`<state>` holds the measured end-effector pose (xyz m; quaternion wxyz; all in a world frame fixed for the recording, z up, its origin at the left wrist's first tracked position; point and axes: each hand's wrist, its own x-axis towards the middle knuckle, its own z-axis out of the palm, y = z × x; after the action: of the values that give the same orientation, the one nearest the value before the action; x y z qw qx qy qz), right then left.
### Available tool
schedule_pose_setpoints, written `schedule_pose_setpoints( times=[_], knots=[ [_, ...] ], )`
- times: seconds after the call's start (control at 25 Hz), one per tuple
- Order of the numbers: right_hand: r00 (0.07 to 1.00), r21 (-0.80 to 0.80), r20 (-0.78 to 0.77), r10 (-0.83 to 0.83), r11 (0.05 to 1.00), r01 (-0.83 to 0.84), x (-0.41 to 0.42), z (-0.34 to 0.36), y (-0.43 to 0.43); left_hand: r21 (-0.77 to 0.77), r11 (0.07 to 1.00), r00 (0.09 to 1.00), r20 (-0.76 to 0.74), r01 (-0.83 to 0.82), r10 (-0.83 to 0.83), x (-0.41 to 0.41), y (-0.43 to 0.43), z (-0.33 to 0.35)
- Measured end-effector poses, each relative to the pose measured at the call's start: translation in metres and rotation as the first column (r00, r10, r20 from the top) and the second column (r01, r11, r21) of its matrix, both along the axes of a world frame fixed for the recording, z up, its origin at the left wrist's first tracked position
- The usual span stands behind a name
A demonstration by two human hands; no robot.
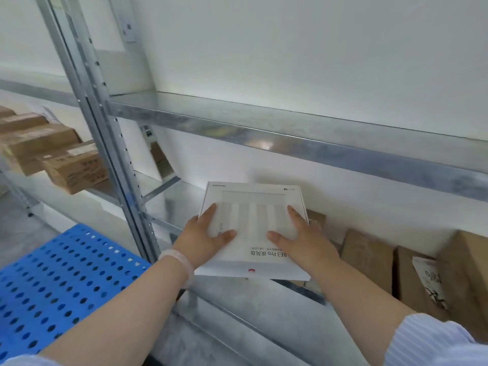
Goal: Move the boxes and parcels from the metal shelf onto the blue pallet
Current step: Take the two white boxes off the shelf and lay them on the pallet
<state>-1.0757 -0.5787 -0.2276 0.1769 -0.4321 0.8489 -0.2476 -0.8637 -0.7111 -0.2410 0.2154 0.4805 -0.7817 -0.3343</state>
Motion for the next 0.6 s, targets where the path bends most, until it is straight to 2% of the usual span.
schedule_pose_setpoints(
  times=[0.24,0.4,0.6],
  knots=[
    [0.95,0.053,-0.047,0.308,0.951,-0.306,0.115,-0.016,-0.074,0.054,0.951,0.952,-0.009,-0.306,0.307,0.146,0.003,-0.019],
    [0.86,0.099,0.004,0.511,0.855,-0.508,0.218,-0.034,-0.114,0.128,0.85,0.853,-0.047,-0.511,0.52,0.254,0.023,-0.039],
    [0.734,0.156,0.078,0.675,0.719,-0.677,0.335,-0.067,-0.136,0.214,0.707,0.716,-0.047,-0.674,0.697,0.363,0.06,-0.069]
  ],
)
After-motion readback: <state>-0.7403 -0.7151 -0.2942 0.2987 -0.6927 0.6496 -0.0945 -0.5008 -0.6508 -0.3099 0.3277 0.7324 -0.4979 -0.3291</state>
